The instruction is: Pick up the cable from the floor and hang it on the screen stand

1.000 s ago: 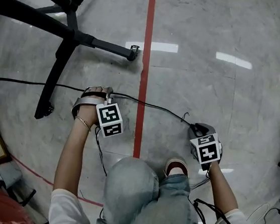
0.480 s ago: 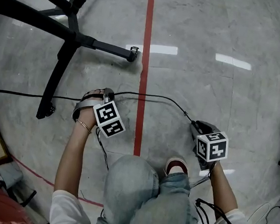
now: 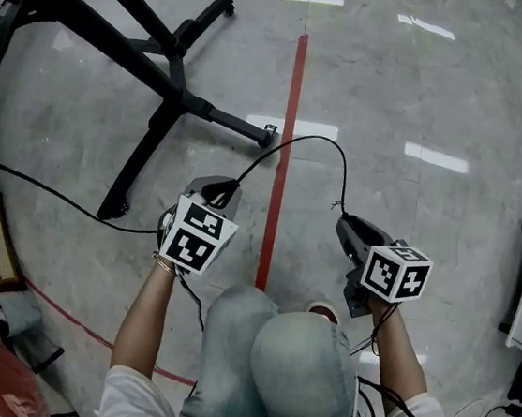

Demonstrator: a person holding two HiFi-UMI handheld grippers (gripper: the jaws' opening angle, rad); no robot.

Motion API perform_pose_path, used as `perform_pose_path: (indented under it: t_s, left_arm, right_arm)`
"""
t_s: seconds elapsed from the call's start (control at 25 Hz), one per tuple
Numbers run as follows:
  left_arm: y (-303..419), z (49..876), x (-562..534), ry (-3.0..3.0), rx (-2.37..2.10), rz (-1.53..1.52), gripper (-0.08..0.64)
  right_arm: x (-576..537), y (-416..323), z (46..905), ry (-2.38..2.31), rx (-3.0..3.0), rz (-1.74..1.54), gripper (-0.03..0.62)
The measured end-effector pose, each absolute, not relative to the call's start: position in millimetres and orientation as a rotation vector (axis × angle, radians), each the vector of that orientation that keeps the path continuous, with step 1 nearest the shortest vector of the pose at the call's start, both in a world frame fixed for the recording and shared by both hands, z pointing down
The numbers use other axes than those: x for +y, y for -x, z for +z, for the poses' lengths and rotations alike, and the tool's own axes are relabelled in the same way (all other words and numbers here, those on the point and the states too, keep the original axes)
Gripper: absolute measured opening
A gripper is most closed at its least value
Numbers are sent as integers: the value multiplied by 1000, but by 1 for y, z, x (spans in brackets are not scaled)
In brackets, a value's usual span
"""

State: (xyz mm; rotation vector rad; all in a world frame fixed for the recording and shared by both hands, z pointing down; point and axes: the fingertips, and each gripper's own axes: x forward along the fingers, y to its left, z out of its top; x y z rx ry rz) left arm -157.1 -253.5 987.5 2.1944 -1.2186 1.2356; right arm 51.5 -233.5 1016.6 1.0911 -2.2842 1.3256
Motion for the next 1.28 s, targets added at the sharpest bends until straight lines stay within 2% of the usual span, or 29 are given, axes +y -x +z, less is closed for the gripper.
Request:
perform_pose_path:
  t_s: [0.28,0.72,1.0,1.28]
  left_arm:
    - [141,762,-235,-2205,-1457,868,23]
    - [164,433,-194,-2161,-1706,529,23]
    - [193,277,-165,-2108,-1894,338,23]
    - [212,155,-153,-2132,-2089,138,23]
  right_arm:
    - [-247,-45,792,-1012,-2406,1178,107]
    - [-238,13,466,-851,-2599,1093,107]
    - [-229,58,305,-755,-2752,1018,107]
    - [-219,108,184,-606,-2926,864,107]
